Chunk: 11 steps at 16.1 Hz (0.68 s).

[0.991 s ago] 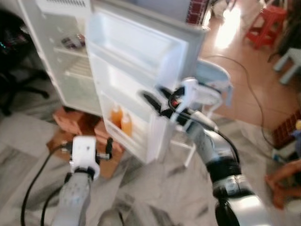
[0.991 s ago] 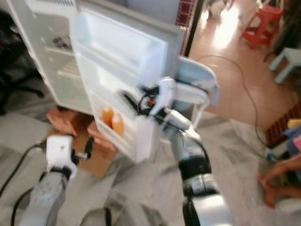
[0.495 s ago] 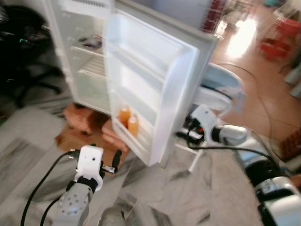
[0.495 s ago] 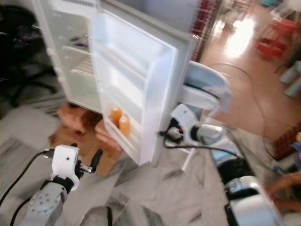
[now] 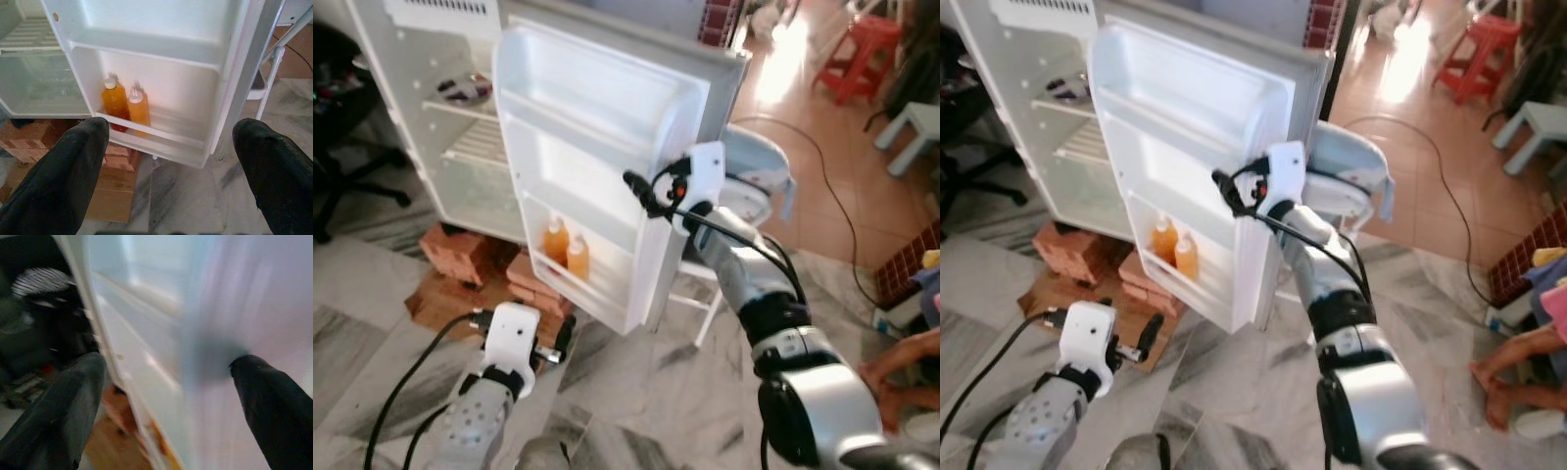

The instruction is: Restocking fridge

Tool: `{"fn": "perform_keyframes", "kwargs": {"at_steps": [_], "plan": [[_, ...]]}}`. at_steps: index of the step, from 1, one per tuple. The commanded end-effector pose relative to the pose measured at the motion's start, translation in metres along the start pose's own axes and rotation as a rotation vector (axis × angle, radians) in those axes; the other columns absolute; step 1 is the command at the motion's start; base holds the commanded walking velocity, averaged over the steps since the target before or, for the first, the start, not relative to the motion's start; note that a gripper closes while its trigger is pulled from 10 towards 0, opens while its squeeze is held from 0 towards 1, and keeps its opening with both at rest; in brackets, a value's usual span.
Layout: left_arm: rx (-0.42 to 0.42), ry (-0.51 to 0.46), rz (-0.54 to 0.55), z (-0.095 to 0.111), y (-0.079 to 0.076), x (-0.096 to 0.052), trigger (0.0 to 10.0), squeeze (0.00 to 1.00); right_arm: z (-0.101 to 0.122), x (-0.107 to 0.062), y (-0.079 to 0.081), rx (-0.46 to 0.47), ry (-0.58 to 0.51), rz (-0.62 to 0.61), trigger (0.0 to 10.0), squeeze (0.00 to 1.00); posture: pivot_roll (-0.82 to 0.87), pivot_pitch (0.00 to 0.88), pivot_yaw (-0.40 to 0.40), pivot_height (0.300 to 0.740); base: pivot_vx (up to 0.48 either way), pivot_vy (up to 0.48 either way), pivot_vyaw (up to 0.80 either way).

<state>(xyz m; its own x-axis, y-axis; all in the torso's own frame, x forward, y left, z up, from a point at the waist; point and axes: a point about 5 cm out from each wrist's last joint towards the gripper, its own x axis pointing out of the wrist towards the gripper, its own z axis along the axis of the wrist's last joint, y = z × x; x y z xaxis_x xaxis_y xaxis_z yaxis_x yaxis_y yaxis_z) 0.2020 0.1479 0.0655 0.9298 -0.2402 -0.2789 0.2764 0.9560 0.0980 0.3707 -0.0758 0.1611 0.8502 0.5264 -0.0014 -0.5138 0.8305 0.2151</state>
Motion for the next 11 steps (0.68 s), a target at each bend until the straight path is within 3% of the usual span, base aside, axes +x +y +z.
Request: {"fn": "perform_keyframes", "kwargs": {"at_steps": [1, 2, 3, 5, 6, 7, 8, 10, 11], "plan": [[0.005, 0.0, -0.001, 0.001, -0.001, 0.001, 10.0, 0.0, 0.006, 0.004, 0.024, 0.017, -0.043, 0.131, 10.0, 0.0, 0.22, 0.032, -0.047, 0.74, 0.0, 0.0, 0.0], [0.013, 0.0, -0.009, 0.002, -0.002, 0.003, 10.0, 0.0, 0.006, -0.001, 0.044, 0.056, -0.057, 0.239, 10.0, 0.0, 0.21, 0.026, -0.047, 0.74, 0.0, 0.0, 0.0], [0.015, 0.0, -0.01, 0.001, -0.002, 0.003, 10.0, 0.0, 0.006, -0.002, 0.048, 0.066, -0.061, 0.262, 10.0, 0.0, 0.21, 0.025, -0.047, 0.74, 0.0, 0.0, 0.0], [0.033, 0.009, -0.016, 0.0, -0.002, 0.006, 10.0, 0.0, 0.015, -0.031, 0.08, 0.166, -0.064, 0.601, 10.0, 0.0, 0.21, 0.017, -0.051, 0.74, 0.0, 0.0, 0.0], [0.036, 0.009, -0.017, 0.001, -0.002, 0.006, 10.0, 0.0, 0.02, -0.057, 0.088, 0.193, -0.055, 0.778, 10.0, 0.0, 0.21, 0.016, -0.053, 0.74, 0.0, 0.0, 0.0], [0.036, 0.009, -0.014, 0.0, -0.002, 0.007, 10.0, 0.0, 0.018, -0.074, 0.087, 0.188, -0.024, 0.859, 10.0, 0.0, 0.21, 0.016, -0.053, 0.74, 0.0, 0.0, 0.0], [0.037, 0.01, -0.012, 0.0, -0.002, 0.007, 10.0, 0.0, 0.016, -0.079, 0.085, 0.19, -0.007, 0.871, 10.0, 0.0, 0.21, 0.016, -0.053, 0.74, 0.0, 0.0, 0.0], [0.037, 0.013, -0.011, -0.001, -0.002, 0.008, 10.0, 0.0, -0.009, -0.103, 0.056, 0.123, 0.138, 0.852, 10.0, 0.0, 0.2, 0.016, -0.053, 0.74, 0.0, 0.0, 0.0], [0.039, 0.016, -0.012, -0.001, -0.002, 0.008, 10.0, 0.0, -0.023, -0.107, 0.038, 0.056, 0.202, 0.77, 10.0, 0.0, 0.2, 0.014, -0.05, 0.74, 0.0, 0.0, 0.0]]}}
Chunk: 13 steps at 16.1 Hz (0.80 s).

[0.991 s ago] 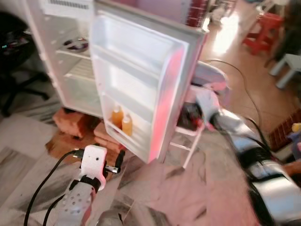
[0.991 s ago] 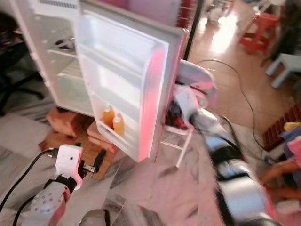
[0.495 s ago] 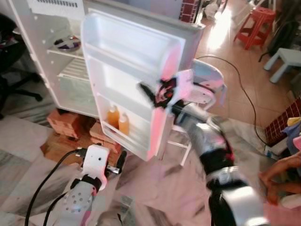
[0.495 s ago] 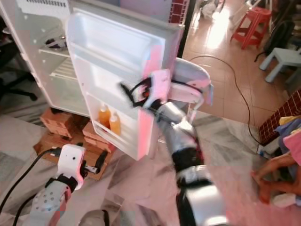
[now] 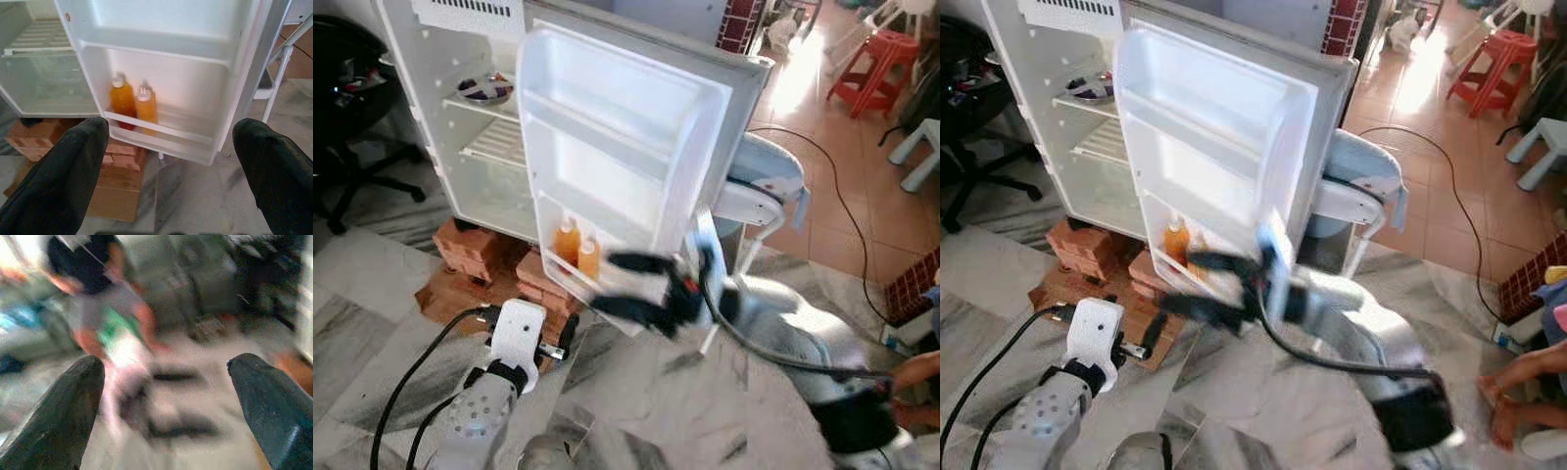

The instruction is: Restocking fridge

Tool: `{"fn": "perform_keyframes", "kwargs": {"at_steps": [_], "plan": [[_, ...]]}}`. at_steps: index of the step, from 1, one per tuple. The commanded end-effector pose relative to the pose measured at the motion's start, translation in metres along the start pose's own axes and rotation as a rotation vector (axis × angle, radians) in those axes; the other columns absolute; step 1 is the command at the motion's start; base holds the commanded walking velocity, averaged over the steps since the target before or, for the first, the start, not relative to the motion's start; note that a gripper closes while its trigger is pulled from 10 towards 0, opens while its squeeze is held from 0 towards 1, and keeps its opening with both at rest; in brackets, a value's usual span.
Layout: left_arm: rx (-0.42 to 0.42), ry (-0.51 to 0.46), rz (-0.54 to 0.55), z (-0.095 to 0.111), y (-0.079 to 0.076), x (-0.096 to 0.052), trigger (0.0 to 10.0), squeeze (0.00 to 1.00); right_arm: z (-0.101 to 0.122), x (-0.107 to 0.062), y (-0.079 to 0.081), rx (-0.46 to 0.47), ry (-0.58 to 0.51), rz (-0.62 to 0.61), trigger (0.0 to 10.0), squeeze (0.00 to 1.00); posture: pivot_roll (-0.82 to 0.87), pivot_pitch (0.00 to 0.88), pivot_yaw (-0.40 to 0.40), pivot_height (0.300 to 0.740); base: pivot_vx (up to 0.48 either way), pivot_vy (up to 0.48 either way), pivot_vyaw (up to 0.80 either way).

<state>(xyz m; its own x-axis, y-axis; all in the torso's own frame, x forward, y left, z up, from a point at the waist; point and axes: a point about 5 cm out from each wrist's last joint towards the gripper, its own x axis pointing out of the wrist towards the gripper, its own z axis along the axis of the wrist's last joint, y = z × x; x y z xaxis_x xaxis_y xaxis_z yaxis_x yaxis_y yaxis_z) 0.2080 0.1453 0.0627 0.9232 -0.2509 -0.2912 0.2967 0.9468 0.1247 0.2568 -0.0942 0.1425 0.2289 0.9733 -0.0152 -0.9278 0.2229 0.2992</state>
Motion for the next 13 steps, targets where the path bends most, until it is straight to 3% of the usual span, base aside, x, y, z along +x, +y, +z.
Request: {"fn": "perform_keyframes", "kwargs": {"at_steps": [1, 3, 4, 6, 9, 13], "plan": [[0.01, 0.007, 0.0, -0.001, 0.0, 0.001, 10.0, 0.0, -0.009, -0.011, -0.016, -0.056, 0.072, -0.118, 10.0, 0.0, 0.19, 0.015, -0.047, 0.74, 0.0, 0.0, 0.0], [0.044, 0.02, 0.013, -0.001, 0.001, 0.003, 10.0, 0.0, -0.022, -0.024, -0.05, -0.103, 0.178, -0.405, 10.0, 0.0, 0.2, 0.015, -0.044, 0.74, 0.0, 0.0, 0.0], [0.049, 0.015, 0.02, 0.0, 0.002, 0.003, 10.0, 0.0, -0.021, -0.028, -0.059, -0.101, 0.198, -0.501, 10.0, 0.0, 0.21, 0.025, -0.036, 0.74, 0.0, 0.0, 0.0], [0.086, -0.026, 0.084, 0.006, 0.013, 0.003, 10.0, 0.0, -0.015, -0.04, -0.08, -0.21, 0.256, -0.676, 10.0, 0.0, 0.22, 0.034, -0.034, 0.74, 0.0, 0.0, 0.0], [0.094, -0.043, 0.16, 0.007, 0.024, 0.001, 10.0, 0.0, 0.005, -0.04, -0.088, -0.24, 0.13, -0.734, 10.0, 0.0, 0.22, 0.035, -0.042, 0.74, 0.238, -0.081, 0.19], [0.09, -0.039, 0.188, 0.007, 0.024, 0.004, 10.0, 0.0, 0.001, -0.03, -0.078, -0.268, 0.074, -0.719, 10.0, 0.0, 0.21, 0.033, -0.039, 0.74, 0.423, 0.0, 0.65]]}}
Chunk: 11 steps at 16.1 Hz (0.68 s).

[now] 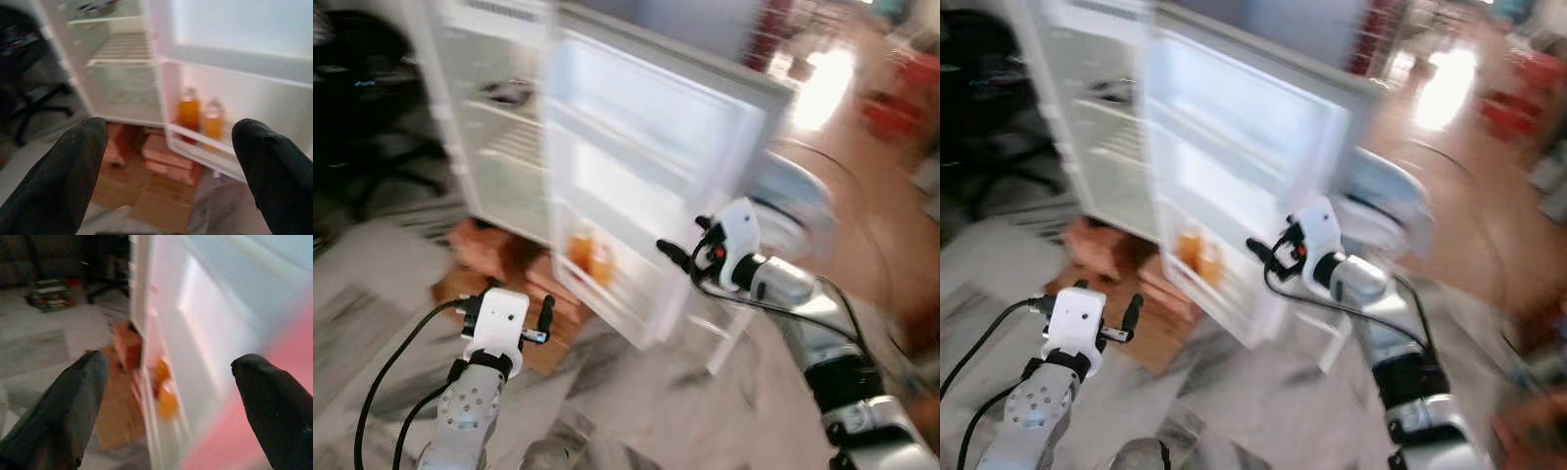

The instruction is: Restocking fridge

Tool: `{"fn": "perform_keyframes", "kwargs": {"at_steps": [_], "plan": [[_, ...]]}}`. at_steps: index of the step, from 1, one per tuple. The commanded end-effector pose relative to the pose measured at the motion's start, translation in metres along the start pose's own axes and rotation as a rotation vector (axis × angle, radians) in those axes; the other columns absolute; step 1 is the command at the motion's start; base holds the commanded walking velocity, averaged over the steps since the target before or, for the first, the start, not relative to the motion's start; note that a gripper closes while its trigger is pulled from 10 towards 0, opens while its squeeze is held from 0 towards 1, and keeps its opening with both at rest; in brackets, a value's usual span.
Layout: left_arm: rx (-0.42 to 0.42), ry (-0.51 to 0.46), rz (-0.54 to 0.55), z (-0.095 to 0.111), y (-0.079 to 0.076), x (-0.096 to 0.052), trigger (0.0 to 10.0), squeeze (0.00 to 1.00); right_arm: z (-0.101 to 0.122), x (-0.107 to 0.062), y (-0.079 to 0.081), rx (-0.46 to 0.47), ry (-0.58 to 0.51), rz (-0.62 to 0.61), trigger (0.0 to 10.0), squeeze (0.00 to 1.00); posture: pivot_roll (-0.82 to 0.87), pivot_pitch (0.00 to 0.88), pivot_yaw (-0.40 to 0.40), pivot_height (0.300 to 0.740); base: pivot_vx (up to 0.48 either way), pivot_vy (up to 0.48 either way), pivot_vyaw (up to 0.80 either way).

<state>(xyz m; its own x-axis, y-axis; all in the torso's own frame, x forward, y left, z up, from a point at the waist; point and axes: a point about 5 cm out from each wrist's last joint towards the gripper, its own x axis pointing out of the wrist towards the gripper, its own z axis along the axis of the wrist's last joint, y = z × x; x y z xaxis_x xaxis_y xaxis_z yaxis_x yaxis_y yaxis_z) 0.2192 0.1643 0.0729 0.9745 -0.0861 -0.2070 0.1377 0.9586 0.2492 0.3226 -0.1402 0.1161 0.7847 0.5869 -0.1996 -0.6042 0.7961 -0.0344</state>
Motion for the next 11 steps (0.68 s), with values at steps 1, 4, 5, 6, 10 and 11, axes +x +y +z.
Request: {"fn": "perform_keyframes", "kwargs": {"at_steps": [1, 4, 5, 6, 10, 11], "plan": [[0.014, 0.013, 0.006, -0.002, 0.002, 0.002, 10.0, 0.0, 0.006, 0.0, 0.003, -0.015, -0.034, -0.009, 10.0, 0.0, 0.21, 0.031, -0.039, 0.74, 0.424, 0.0, 0.64], [0.014, 0.015, 0.005, -0.005, 0.002, 0.004, 10.0, 0.0, 0.009, 0.003, 0.012, -0.06, -0.064, 0.016, 10.0, 0.0, 0.2, 0.03, -0.038, 0.74, 0.435, 0.0, 0.57], [0.029, 0.013, -0.002, -0.005, 0.0, 0.005, 10.0, 0.0, 0.008, 0.002, 0.015, -0.052, -0.07, 0.055, 10.0, 0.0, 0.2, 0.03, -0.042, 0.74, 0.382, -0.285, 0.0], [0.015, 0.015, 0.001, -0.006, -0.001, 0.004, 10.0, 0.0, 0.007, -0.001, 0.018, -0.029, -0.075, 0.113, 10.0, 0.0, 0.2, 0.029, -0.046, 0.74, 0.326, -0.349, 0.0], [-0.034, -0.008, -0.007, -0.003, -0.006, 0.004, 10.0, 0.0, -0.017, -0.048, 0.049, 0.065, 0.065, 0.666, 10.0, 0.0, 0.2, 0.029, -0.054, 0.74, 0.068, -0.097, 0.0], [-0.032, -0.003, -0.008, -0.003, -0.007, 0.004, 10.0, 0.0, -0.026, -0.058, 0.051, 0.07, 0.123, 0.738, 10.0, 0.0, 0.2, 0.03, -0.055, 0.74, 0.0, 0.0, 0.0]]}}
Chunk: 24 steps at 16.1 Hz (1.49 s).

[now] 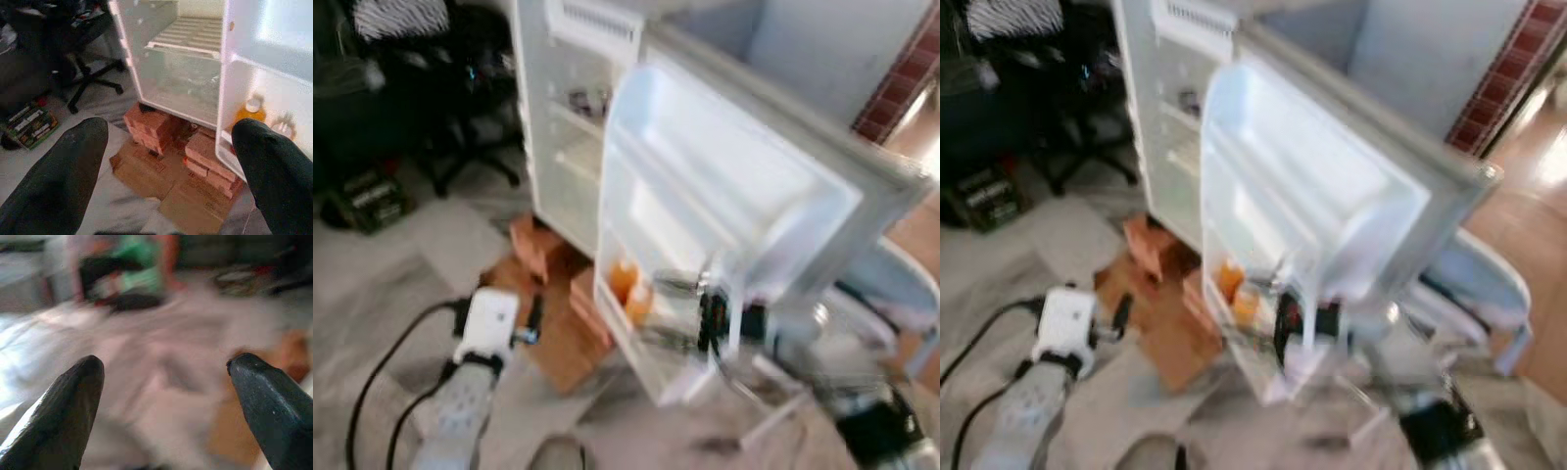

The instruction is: Restocking fridge

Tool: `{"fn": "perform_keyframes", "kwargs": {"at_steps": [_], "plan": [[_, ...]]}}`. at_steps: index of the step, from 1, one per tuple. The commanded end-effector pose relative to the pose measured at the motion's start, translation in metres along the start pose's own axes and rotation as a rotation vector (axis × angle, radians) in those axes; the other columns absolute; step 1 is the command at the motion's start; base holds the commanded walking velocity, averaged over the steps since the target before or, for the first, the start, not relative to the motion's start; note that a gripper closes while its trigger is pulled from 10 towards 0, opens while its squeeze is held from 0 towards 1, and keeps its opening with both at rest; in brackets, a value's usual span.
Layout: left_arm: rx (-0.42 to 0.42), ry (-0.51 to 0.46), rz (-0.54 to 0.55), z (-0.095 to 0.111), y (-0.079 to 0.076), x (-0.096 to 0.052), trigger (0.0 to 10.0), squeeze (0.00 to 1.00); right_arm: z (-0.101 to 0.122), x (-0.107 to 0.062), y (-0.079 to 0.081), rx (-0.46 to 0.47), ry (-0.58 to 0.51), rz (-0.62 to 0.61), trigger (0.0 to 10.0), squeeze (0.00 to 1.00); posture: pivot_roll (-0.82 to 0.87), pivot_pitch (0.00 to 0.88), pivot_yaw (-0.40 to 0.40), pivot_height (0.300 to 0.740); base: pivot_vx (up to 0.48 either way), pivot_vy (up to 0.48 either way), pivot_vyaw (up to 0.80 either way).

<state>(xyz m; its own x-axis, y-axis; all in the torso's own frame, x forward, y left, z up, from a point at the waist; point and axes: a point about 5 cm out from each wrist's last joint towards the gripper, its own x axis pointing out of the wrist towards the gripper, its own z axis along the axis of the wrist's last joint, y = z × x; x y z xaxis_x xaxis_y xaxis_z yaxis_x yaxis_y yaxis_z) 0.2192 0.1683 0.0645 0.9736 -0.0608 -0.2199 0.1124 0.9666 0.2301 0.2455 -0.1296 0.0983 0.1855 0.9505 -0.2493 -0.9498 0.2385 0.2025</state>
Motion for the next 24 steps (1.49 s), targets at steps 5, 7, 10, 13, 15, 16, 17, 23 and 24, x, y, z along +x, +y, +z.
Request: {"fn": "perform_keyframes", "kwargs": {"at_steps": [5, 7, 10, 13, 15, 16, 17, 23, 24], "plan": [[0.017, -0.031, -0.046, 0.006, -0.009, 0.003, 10.0, 0.0, -0.051, -0.041, -0.008, -0.04, 0.354, -0.019, 10.0, 0.0, 0.2, 0.033, -0.046, 0.74, 0.0, -0.19, 0.0], [0.02, -0.036, -0.049, 0.006, -0.008, 0.003, 10.0, 0.0, -0.056, -0.048, -0.016, -0.073, 0.435, -0.089, 10.0, 0.0, 0.2, 0.033, -0.042, 0.74, 0.0, -0.476, 0.0], [0.001, -0.026, -0.03, 0.006, -0.007, 0.004, 10.0, 0.0, -0.046, -0.055, -0.067, -0.261, 0.517, -0.554, 10.0, 0.0, 0.2, 0.034, -0.038, 0.74, 0.0, -0.092, 0.0], [0.017, -0.025, -0.017, 0.007, -0.005, 0.004, 10.0, 0.0, -0.008, -0.052, -0.092, -0.245, 0.284, -0.856, 10.0, 0.0, 0.2, 0.036, -0.036, 0.74, 0.0, 0.0, 0.0], [0.022, -0.024, -0.01, 0.006, -0.004, 0.004, 10.0, 0.0, 0.009, -0.045, -0.096, -0.164, 0.12, -0.922, 10.0, 0.0, 0.2, 0.036, -0.035, 0.74, 0.0, 0.0, 0.0], [0.025, -0.018, -0.001, 0.006, -0.004, 0.004, 10.0, 0.0, 0.013, -0.041, -0.096, -0.114, 0.068, -0.92, 10.0, 0.0, 0.2, 0.035, -0.036, 0.74, 0.0, 0.0, 0.0], [0.027, -0.009, 0.012, 0.005, -0.003, 0.004, 10.0, 0.0, 0.017, -0.036, -0.095, -0.069, 0.012, -0.91, 10.0, 0.0, 0.2, 0.035, -0.036, 0.74, 0.0, 0.0, 0.0], [-0.055, 0.16, 0.054, -0.011, -0.007, 0.007, 10.0, 0.0, 0.081, 0.023, -0.069, 0.258, -0.528, -0.803, 10.0, 0.0, 0.19, 0.027, -0.04, 0.74, 0.0, 0.0, 0.0], [-0.067, 0.161, 0.063, -0.011, -0.007, 0.008, 10.0, 0.0, 0.09, 0.035, -0.06, 0.255, -0.554, -0.74, 10.0, 0.0, 0.19, 0.025, -0.041, 0.74, 0.0, 0.0, 0.0]]}}
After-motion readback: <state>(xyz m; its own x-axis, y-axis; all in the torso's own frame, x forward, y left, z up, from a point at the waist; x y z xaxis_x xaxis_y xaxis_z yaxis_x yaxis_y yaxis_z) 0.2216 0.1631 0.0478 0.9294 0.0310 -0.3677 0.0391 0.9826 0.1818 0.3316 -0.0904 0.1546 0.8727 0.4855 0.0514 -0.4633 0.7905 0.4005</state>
